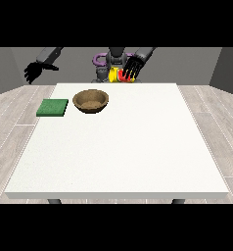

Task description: Pick the cup and pour the ball into the bowl, then pick the bowl and place it on the pad

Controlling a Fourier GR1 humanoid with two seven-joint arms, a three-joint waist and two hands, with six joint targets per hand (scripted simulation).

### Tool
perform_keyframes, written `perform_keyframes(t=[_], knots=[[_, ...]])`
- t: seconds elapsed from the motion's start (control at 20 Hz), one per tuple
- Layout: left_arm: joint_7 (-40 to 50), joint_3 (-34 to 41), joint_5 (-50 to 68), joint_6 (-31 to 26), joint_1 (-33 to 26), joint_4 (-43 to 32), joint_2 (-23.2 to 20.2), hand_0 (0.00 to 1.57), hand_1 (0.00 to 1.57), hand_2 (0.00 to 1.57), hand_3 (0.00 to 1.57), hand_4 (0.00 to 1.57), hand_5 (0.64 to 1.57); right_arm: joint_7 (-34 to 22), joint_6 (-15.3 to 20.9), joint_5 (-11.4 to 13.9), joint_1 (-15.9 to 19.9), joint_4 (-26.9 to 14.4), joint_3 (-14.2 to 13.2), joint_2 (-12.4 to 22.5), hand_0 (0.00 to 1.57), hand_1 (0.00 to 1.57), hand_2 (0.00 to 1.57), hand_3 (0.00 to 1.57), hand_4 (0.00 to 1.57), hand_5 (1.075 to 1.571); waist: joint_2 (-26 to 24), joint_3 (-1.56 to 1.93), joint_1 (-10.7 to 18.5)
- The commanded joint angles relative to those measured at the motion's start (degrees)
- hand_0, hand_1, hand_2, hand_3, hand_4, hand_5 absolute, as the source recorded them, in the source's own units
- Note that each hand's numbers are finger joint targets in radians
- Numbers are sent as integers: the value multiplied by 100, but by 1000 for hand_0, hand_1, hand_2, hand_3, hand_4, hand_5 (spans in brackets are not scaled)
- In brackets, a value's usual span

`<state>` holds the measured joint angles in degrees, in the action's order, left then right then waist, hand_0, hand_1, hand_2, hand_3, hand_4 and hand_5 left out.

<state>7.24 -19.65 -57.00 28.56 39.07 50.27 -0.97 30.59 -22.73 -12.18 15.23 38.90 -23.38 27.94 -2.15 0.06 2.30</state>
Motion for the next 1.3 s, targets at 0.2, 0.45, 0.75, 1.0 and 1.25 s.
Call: perform_keyframes(t=[0.2, 0.45, 0.75, 1.0, 1.25], knots=[[1020, -683, -1035, -339, 419, 139, 96, 531, 531, 1571, 1571, 930, 1569, -241, 296, 124, 660, -96, 143, 12, 0, 0, 0, 29, 0, 1533, 236, -4, -75], [1713, -1536, -1696, -268, 331, 162, 97, 455, 455, 1571, 1571, 894, 1571, -636, 574, 198, 1191, -20, 308, -161, 0, 0, 0, 267, 0, 1530, 277, -6, -275], [2236, -2258, -2008, -994, 380, 469, 97, 288, 288, 1571, 1571, 898, 1562, -498, 565, 251, 1372, -83, 476, -472, 0, 0, 0, 264, 0, 1527, 406, -3, -514], [1806, -2419, -2318, -1632, 608, 347, 97, 0, 0, 1571, 1571, 1163, 1452, -626, 538, 153, 1528, -136, 393, -363, 0, 0, 0, 217, 0, 1522, 471, -4, -451], [1609, -2722, -2860, -2260, 939, 347, 96, 614, 614, 1571, 1571, 1232, 1387, -481, 438, 157, 1359, -295, 348, -256, 0, 0, 0, 71, 0, 1519, 371, -1, -346]])
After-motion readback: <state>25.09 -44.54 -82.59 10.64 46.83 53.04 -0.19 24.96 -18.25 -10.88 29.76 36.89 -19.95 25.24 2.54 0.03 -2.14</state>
